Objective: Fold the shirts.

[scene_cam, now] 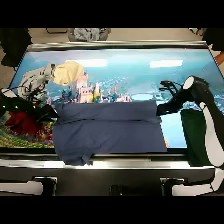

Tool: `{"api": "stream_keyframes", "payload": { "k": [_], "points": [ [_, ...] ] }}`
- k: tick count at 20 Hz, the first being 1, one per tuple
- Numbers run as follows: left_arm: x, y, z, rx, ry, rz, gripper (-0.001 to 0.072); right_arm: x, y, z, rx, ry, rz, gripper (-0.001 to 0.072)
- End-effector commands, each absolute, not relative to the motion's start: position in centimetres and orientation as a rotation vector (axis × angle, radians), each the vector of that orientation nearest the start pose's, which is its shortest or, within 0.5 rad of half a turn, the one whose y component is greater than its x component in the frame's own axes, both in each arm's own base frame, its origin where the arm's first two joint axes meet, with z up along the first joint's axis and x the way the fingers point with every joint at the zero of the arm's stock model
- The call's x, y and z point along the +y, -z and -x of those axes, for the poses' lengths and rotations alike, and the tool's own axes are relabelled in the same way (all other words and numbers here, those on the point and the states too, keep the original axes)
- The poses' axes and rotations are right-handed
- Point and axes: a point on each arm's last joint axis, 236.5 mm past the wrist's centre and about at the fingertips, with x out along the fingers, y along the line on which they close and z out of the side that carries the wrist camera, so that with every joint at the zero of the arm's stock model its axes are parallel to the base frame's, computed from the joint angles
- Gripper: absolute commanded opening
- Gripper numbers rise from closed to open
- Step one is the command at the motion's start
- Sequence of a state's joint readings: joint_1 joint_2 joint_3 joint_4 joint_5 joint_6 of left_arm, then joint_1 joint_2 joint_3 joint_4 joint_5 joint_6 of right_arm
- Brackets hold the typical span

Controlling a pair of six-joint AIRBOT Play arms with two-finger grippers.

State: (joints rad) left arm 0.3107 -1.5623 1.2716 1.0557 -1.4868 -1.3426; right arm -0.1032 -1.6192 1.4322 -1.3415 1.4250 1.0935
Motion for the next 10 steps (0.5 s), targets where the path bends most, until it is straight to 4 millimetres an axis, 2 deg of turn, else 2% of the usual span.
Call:
{"api": "stream_keyframes", "payload": {
  "k": [1,2,3,5,8,10],
  "points": [
    [1.1,0.8,-34.3,1.597,0.280,0.594,0.0490,-1.2,1.4,-36.1,1.615,-0.452,0.229,0.0558],
    [2.3,0.3,-33.5,1.586,0.245,0.592,0.0489,-2.4,0.9,-35.1,1.658,-0.423,0.274,0.0550],
    [3.2,0.3,-32.2,1.590,0.206,0.586,0.0490,-2.7,0.6,-34.3,1.679,-0.438,0.296,0.0549],
    [3.7,1.8,-28.0,1.622,0.141,0.613,0.0489,-2.0,0.7,-33.9,1.675,-0.469,0.209,0.0543],
    [1.2,5.9,-21.4,1.661,0.088,0.705,0.0489,-2.4,1.7,-32.2,1.722,-0.478,0.110,0.0532],
    [-0.4,7.8,-18.5,1.674,0.098,0.699,0.0489,-2.7,2.1,-31.0,1.765,-0.486,0.106,0.0532]
  ]
}}
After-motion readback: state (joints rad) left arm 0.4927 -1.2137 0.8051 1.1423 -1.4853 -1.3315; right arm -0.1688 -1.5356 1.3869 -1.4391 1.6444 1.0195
